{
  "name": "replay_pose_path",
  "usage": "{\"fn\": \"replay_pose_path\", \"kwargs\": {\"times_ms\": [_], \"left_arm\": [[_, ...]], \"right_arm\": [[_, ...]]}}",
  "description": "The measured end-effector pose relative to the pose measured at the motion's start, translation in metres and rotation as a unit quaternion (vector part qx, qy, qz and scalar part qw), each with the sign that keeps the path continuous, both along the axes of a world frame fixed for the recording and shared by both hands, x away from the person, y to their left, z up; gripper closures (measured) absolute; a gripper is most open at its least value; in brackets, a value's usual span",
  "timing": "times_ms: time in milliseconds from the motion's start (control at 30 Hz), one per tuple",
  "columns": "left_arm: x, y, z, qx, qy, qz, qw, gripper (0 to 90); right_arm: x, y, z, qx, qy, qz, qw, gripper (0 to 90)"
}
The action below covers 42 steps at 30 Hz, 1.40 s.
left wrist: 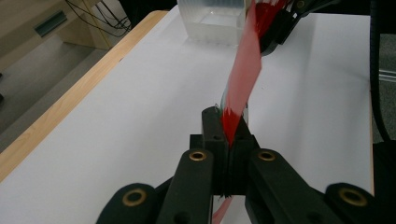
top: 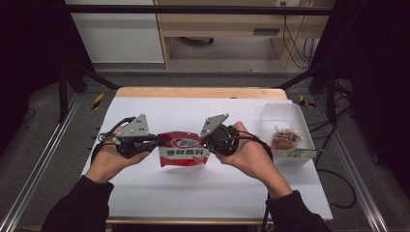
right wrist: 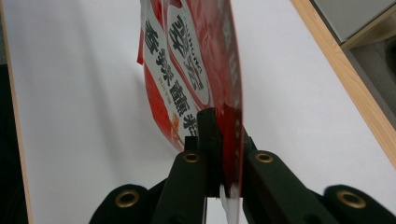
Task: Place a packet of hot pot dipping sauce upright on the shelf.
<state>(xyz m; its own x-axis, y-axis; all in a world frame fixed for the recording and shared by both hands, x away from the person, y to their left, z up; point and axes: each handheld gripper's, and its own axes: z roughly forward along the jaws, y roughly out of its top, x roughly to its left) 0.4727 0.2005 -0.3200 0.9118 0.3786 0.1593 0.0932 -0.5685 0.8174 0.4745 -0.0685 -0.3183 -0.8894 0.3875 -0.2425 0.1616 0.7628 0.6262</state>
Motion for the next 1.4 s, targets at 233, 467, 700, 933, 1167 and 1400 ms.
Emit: {"fn": "replay_pose_path", "kwargs": {"times_ms": [233,467,700,933,1167,1400], "left_arm": [[-0.001,0.01,-0.009,-0.045,0.007,0.013,0.9989,70.8],[0.002,0.033,-0.036,-0.09,0.028,0.07,0.9931,34.3],[-0.009,0.048,-0.086,-0.053,0.056,0.124,0.9893,20.2],[-0.017,0.05,-0.121,-0.007,0.069,0.167,0.9835,11.5],[-0.022,0.059,-0.124,-0.019,0.053,0.19,0.9803,8.8],[-0.024,0.073,-0.129,-0.024,0.056,0.211,0.9756,8.8]], "right_arm": [[0.0,-0.003,0.008,-0.011,-0.015,0.004,0.9998,89.7],[0.005,-0.01,0.007,-0.021,-0.016,-0.002,0.9997,89.8],[0.007,-0.019,0.018,0.001,-0.02,-0.011,0.9997,89.8],[0.005,-0.023,0.023,0.004,-0.032,-0.023,0.9992,89.8],[0.003,-0.024,0.027,0.01,-0.036,-0.028,0.9989,89.8],[0.007,-0.032,0.053,0.017,-0.047,-0.034,0.9982,89.8]]}}
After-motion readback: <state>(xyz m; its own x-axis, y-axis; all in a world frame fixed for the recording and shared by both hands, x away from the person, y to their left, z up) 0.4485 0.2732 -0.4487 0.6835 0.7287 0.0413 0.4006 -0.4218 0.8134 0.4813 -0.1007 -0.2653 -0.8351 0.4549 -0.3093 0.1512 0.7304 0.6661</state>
